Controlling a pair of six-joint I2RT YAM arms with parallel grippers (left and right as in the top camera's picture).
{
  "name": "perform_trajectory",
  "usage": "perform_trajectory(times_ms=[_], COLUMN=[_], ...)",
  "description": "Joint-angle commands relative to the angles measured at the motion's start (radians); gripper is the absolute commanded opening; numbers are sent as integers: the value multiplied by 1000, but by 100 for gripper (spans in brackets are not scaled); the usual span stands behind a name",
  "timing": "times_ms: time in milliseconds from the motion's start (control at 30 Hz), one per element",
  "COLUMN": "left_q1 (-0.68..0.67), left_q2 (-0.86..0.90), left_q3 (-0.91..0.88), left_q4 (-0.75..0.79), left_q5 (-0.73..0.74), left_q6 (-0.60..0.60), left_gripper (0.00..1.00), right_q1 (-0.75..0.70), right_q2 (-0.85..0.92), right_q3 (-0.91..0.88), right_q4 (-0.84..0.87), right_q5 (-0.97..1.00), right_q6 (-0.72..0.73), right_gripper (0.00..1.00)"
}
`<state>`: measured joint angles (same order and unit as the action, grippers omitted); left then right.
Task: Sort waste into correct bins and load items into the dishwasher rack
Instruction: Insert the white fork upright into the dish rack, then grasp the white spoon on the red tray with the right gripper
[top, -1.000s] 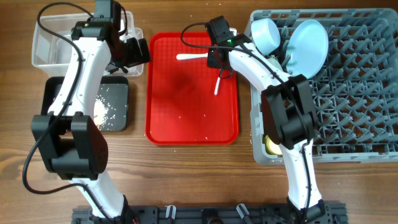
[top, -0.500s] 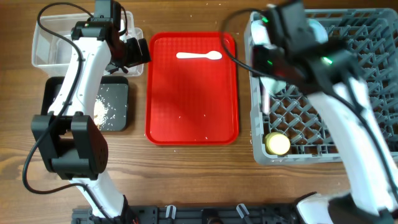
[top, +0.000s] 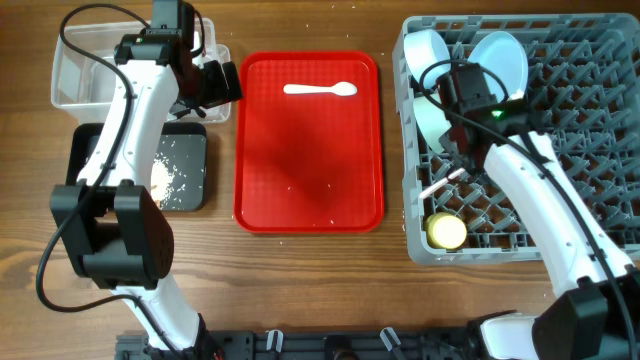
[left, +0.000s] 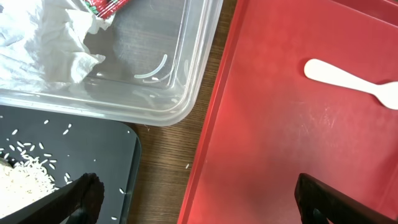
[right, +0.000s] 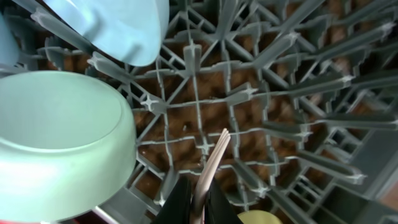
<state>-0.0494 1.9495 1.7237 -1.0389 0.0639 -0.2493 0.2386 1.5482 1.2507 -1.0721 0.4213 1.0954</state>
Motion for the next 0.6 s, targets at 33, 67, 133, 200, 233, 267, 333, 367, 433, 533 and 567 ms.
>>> perform_trajectory(times_ms=[33,67,133,200,233,267,333,367,433,533,567], left_q1=[1,1,1,1,1,1,1,1,1,1,1], left_q2=[-14,-14,-14,-14,-14,-14,-14,-14,-14,-14,-14], left_q3=[8,8,8,8,8,8,8,8,8,8,8], left_q4=[0,0,0,0,0,0,0,0,0,0,0], left_q5=[-9,-9,-9,-9,-9,-9,-9,-9,-9,-9,-9], left_q6=[-5,-5,-5,-5,-5,-5,-5,-5,-5,-5,-5], left_gripper=[100,100,100,100,100,100,100,100,100,100,100], right_q1=[-3,-5,-5,-5,-5,-5,-4,-1,13,72,115], right_q2=[1,1,1,1,1,1,-4,-14,-42,-108,-136], right_q3=[-23,-23,-23,-23,-23,-22,-17,-2,31,90,108], right_q4=[13,14,23,31,39,50,61,87,145,210,236], right_q5=[51,68,72,85,87,87,70,21,-84,-236,-267], right_q6=[56,57,60,59,59,55,-4,-145,-396,-662,-708], right_gripper=[8,13,38,42,47,49,49,54,57,61,64])
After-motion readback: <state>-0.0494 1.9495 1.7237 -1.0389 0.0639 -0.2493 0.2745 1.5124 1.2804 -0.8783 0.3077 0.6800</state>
